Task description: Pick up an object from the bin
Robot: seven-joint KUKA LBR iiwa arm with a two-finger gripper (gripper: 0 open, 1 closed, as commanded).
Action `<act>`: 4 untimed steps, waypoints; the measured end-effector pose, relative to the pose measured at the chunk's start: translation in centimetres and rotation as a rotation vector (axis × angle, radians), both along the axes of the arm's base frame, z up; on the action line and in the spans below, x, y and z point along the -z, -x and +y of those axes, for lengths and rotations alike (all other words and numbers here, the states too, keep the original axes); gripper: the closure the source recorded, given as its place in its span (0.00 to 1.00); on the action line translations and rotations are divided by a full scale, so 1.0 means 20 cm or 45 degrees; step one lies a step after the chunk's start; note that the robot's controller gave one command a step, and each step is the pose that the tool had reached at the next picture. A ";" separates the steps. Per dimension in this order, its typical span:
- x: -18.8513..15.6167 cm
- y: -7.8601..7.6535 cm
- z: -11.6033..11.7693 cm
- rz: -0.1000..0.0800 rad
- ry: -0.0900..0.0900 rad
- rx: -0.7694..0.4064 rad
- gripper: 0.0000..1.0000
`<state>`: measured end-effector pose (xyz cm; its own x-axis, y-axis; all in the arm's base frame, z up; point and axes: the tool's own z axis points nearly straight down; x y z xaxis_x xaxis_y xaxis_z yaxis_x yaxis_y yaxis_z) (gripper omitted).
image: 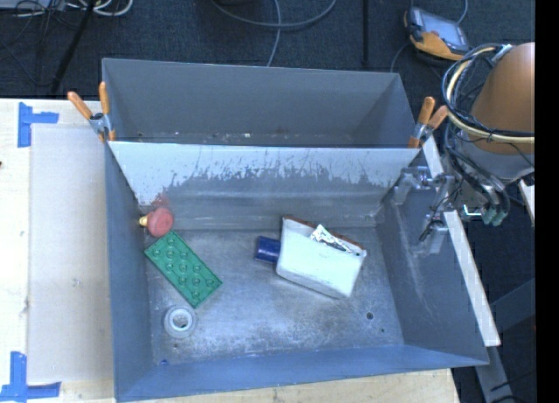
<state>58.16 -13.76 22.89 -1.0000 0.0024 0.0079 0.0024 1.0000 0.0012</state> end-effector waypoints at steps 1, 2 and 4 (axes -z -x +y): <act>0.66 -0.01 0.13 -0.002 -0.005 -0.458 0.00; 0.80 0.31 0.49 -0.008 -0.005 -0.721 0.00; 0.80 0.20 0.54 -0.011 -0.006 -1.282 0.00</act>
Offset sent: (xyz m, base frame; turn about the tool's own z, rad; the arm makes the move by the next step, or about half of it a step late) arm 0.0028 0.0241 -0.1283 -0.3589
